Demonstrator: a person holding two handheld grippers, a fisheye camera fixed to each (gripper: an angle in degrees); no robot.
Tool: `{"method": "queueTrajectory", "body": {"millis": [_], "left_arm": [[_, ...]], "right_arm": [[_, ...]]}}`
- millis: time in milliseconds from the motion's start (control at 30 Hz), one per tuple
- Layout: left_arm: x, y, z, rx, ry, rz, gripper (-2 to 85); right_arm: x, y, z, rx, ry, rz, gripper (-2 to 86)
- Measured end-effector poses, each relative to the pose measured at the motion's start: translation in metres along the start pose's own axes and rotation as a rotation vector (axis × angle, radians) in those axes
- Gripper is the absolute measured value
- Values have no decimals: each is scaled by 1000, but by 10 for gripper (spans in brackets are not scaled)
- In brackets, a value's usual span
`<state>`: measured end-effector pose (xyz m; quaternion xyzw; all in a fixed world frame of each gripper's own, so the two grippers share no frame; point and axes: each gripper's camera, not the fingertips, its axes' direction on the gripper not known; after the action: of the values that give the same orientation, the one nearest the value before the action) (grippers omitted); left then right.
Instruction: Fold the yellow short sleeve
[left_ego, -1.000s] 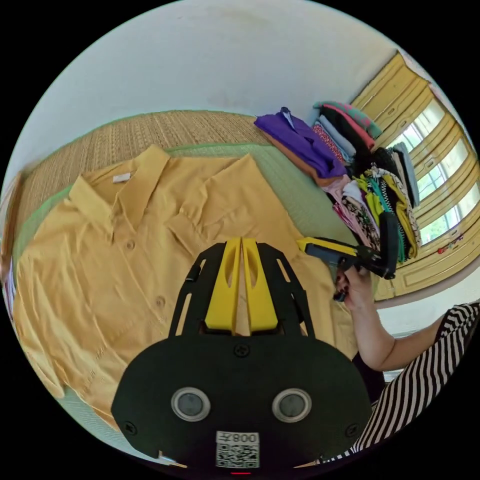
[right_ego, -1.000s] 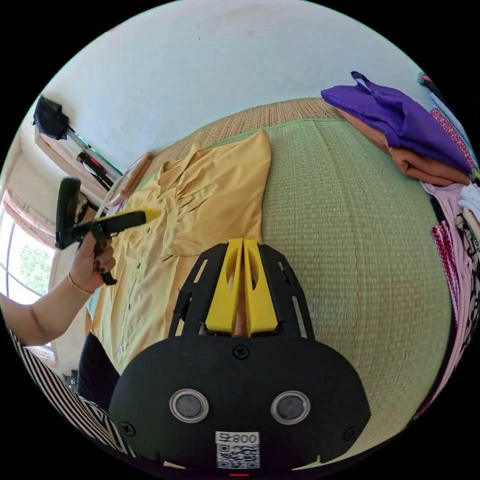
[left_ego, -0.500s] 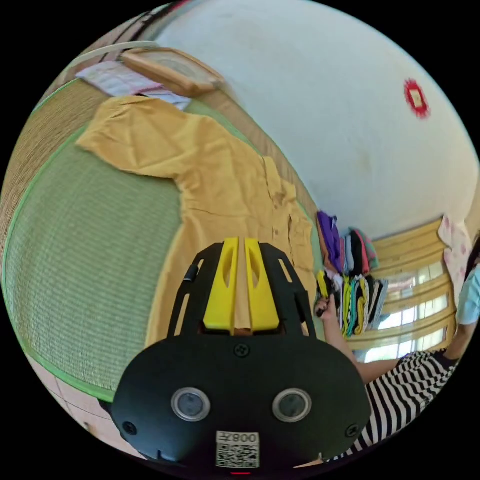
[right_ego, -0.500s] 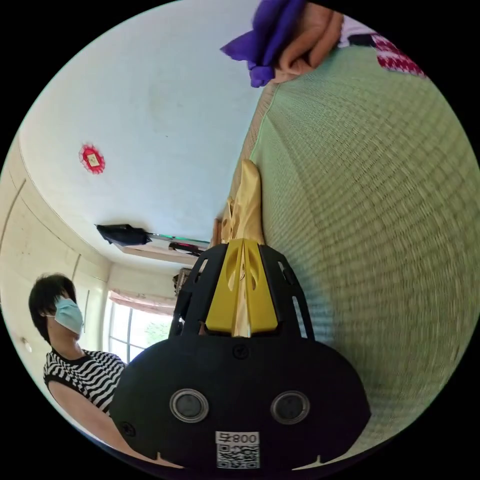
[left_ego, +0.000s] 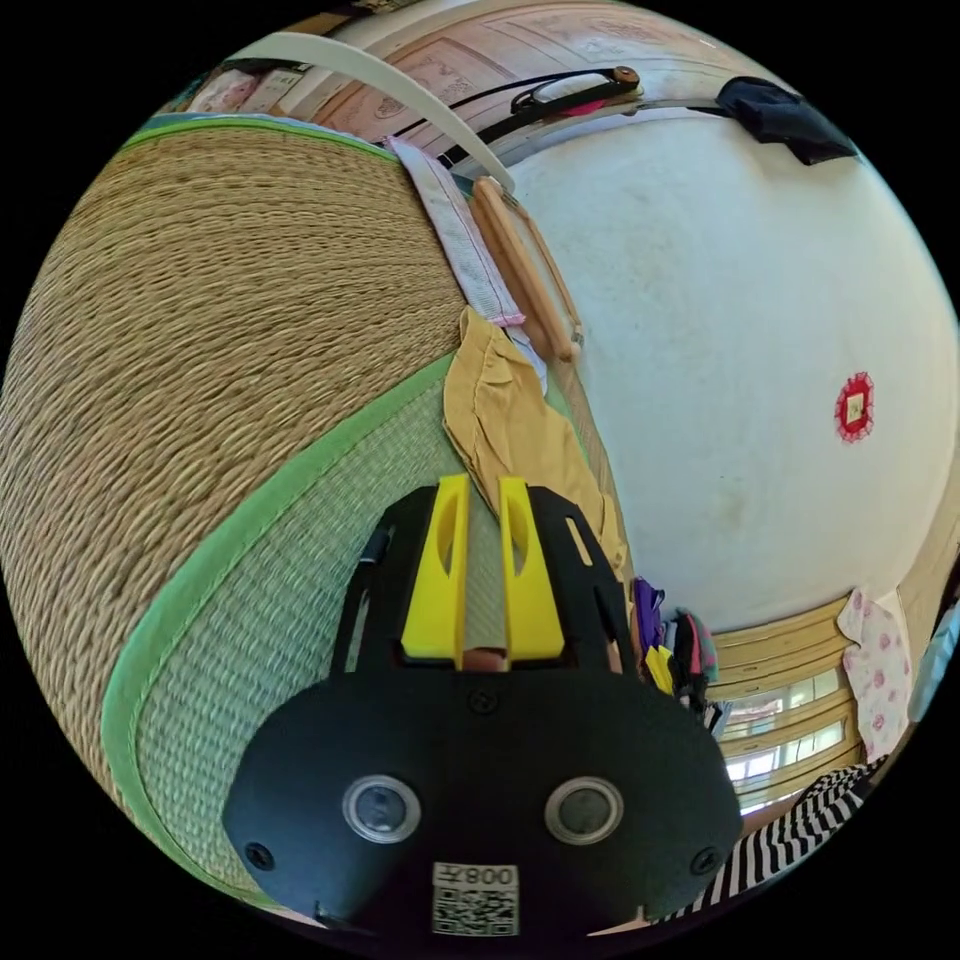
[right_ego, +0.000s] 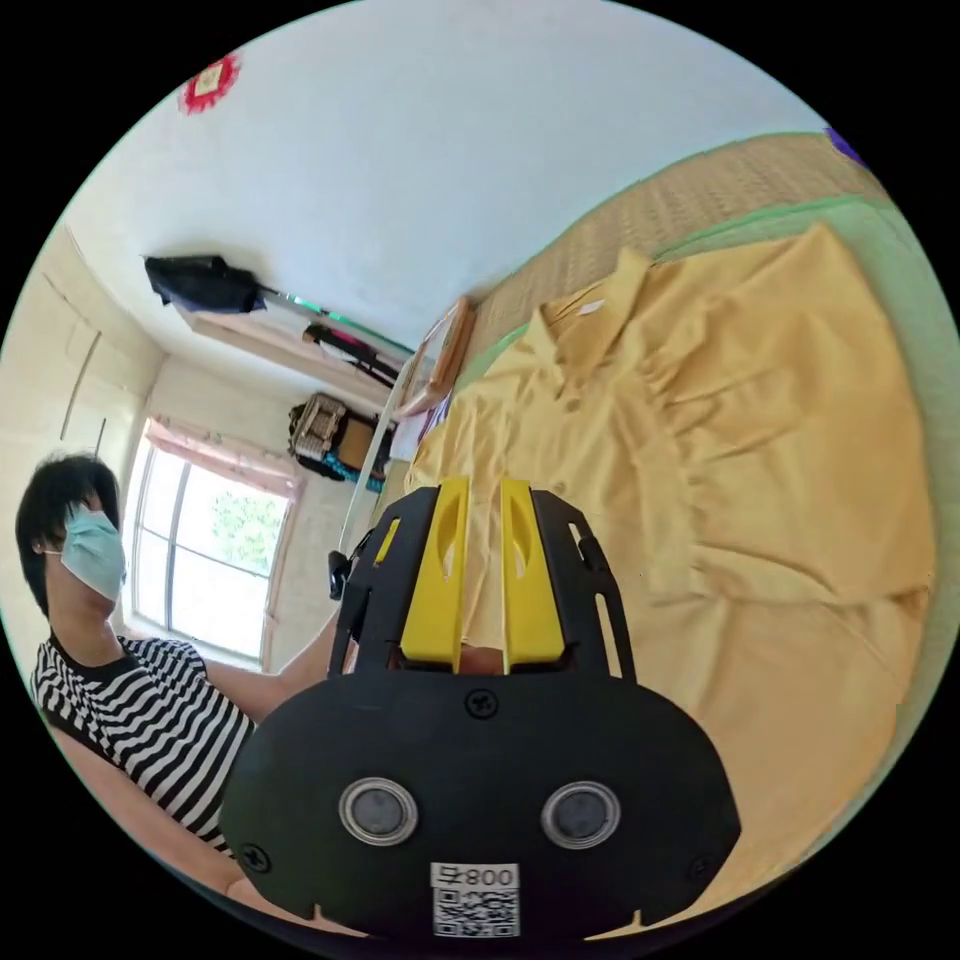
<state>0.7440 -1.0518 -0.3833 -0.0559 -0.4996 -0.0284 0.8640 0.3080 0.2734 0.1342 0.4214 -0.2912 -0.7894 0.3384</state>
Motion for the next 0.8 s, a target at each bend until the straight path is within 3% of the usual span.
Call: {"method": "queueTrajectory", "body": {"millis": [267, 500, 800], "left_arm": [[-52, -23, -30, -5, 54, 1, 47], [-83, -20, -54, 41, 99, -16, 12], [-88, -21, -68, 33, 104, 123, 6]], "right_arm": [[-139, -84, 120, -203, -29, -151, 68], [-298, -161, 228, -430, 148, -386, 76], [-498, -214, 391, -592, 396, -756, 90]]}}
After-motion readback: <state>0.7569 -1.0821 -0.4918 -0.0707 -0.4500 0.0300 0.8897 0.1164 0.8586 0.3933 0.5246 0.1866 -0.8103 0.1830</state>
